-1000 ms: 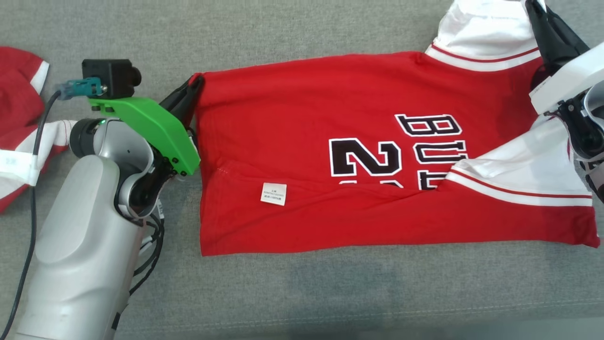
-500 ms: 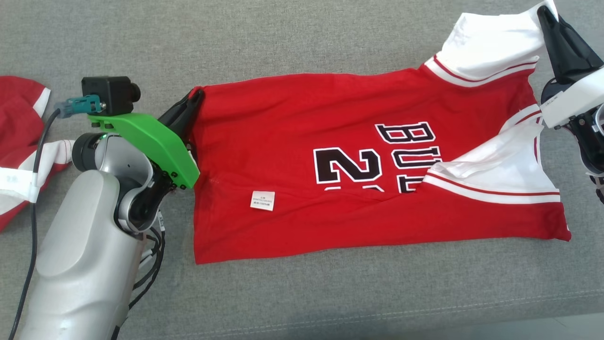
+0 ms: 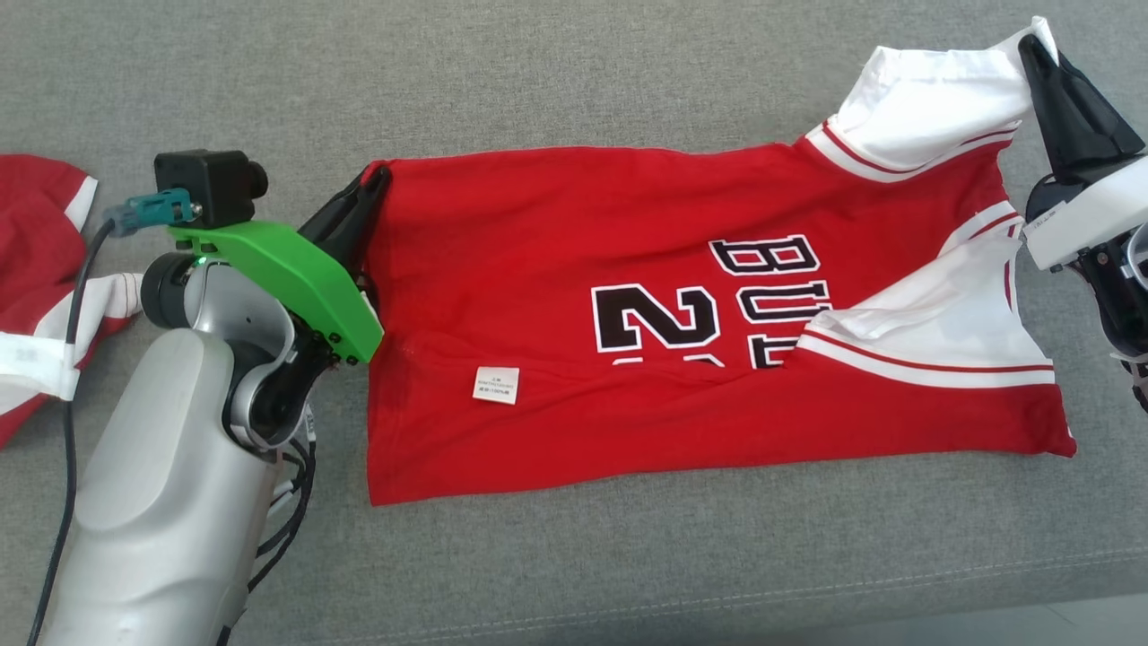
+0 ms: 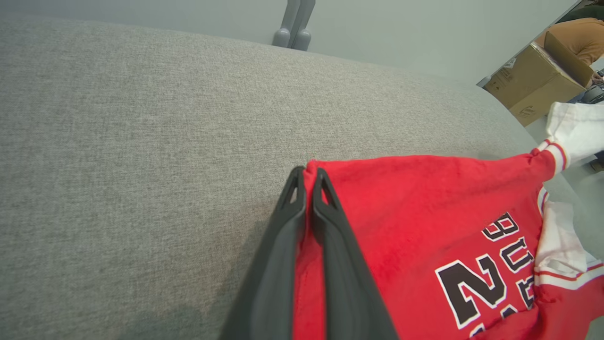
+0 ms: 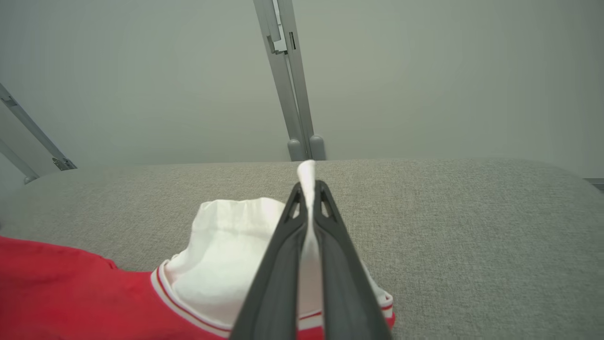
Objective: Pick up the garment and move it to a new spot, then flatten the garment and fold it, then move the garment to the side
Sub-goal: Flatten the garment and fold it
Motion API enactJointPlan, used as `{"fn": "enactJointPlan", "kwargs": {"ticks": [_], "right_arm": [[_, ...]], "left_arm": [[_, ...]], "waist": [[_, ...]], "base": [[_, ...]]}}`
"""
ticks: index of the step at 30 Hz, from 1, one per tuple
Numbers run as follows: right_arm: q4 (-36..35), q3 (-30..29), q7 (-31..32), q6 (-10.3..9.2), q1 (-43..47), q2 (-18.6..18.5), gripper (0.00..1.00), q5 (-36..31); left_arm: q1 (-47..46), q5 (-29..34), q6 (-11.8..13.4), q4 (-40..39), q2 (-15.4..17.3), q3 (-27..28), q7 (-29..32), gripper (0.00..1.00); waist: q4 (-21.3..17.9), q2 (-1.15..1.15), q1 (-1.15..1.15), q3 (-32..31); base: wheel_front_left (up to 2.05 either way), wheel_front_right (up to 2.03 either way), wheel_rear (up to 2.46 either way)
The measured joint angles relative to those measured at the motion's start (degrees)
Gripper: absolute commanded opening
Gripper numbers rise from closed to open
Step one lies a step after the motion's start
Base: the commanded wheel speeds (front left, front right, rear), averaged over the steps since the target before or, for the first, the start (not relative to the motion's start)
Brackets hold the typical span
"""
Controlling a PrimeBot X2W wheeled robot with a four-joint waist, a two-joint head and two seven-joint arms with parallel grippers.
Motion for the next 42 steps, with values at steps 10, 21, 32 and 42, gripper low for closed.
{"fn": "enactJointPlan", "kwargs": {"ticks": [10,21,32,42], "right_arm": [[-4.1,0.1,-1.7,-1.47,6.8,0.6,0.0,-0.8],[-7.6,-2.3,-2.4,-4.57,18.0,2.3,0.0,0.4],[-12.9,-4.3,-2.5,-6.5,25.6,3.6,0.0,1.4],[-14.7,-4.0,-2.5,-7.58,29.0,3.2,0.0,-0.3]], "left_arm": [[6.2,0.1,-0.1,-1.2,0.8,-0.5,-4.0,0.0],[16.0,-0.4,-0.3,-3.6,1.6,-0.4,-6.6,0.0],[19.1,-0.5,-0.3,-7.4,3.3,0.3,-7.0,0.0],[22.2,-1.5,0.1,-9.6,3.4,-0.1,-6.3,0.0]], "waist": [[0.2,0.0,0.0,-1.8],[-0.6,0.0,0.0,-5.2],[-1.1,0.0,0.0,-6.7],[-2.2,0.0,0.0,-6.8]], "base": [[0.0,0.0,0.0],[0.0,0.0,0.0],[0.0,0.0,0.0],[0.0,0.0,0.0]]}}
